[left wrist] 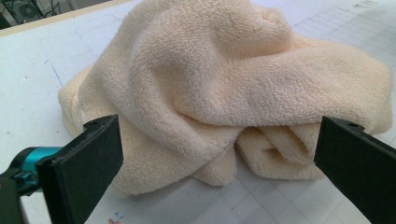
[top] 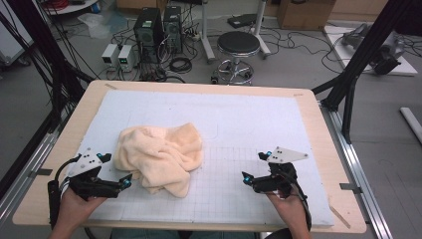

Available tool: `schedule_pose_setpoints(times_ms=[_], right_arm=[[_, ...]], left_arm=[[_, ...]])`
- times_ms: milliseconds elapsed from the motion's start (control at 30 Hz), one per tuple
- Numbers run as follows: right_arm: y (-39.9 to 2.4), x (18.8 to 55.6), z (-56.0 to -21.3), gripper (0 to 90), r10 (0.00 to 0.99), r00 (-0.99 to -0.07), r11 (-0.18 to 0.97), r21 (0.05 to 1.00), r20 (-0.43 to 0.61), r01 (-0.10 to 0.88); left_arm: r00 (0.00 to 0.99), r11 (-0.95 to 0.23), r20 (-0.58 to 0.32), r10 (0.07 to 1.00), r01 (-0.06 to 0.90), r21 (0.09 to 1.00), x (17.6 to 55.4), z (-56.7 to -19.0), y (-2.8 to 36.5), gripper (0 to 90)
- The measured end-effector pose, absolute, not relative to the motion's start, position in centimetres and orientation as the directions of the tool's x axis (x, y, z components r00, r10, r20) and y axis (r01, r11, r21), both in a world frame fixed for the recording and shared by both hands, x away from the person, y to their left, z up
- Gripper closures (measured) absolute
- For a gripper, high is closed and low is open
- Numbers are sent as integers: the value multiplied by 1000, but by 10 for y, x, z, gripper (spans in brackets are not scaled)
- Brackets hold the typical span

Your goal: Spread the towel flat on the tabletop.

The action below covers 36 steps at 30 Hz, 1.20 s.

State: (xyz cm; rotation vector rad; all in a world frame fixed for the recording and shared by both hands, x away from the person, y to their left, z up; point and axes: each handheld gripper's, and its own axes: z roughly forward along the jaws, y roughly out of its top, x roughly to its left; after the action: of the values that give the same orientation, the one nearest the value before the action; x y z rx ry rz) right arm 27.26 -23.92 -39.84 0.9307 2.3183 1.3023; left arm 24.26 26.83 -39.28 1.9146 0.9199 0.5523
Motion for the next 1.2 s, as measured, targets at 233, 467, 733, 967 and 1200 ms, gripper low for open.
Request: schedule_pose_setpoints(times_ms=[233, 467, 733, 967, 1200], right_arm=[[-238, 277, -403, 109, 670, -742, 384, 837, 37, 389], [-239, 276, -402, 109, 671, -741, 381, 844, 29, 378], [-236, 274, -400, 109, 670, -742, 382, 846, 24, 372], [-233, 272, -399, 109, 661, -750, 389, 845, 20, 366], [-232, 270, -395, 109, 653, -757, 390, 847, 23, 361]], left_arm=[[618, -303, 0, 786, 386, 871, 245, -394, 267, 17], [621, -305, -1, 784, 387, 870, 245, -395, 267, 17], [630, -310, -1, 777, 383, 870, 241, -395, 269, 17], [633, -313, 2, 774, 379, 871, 241, -394, 267, 17], [634, -311, 1, 774, 378, 872, 240, -394, 266, 17]])
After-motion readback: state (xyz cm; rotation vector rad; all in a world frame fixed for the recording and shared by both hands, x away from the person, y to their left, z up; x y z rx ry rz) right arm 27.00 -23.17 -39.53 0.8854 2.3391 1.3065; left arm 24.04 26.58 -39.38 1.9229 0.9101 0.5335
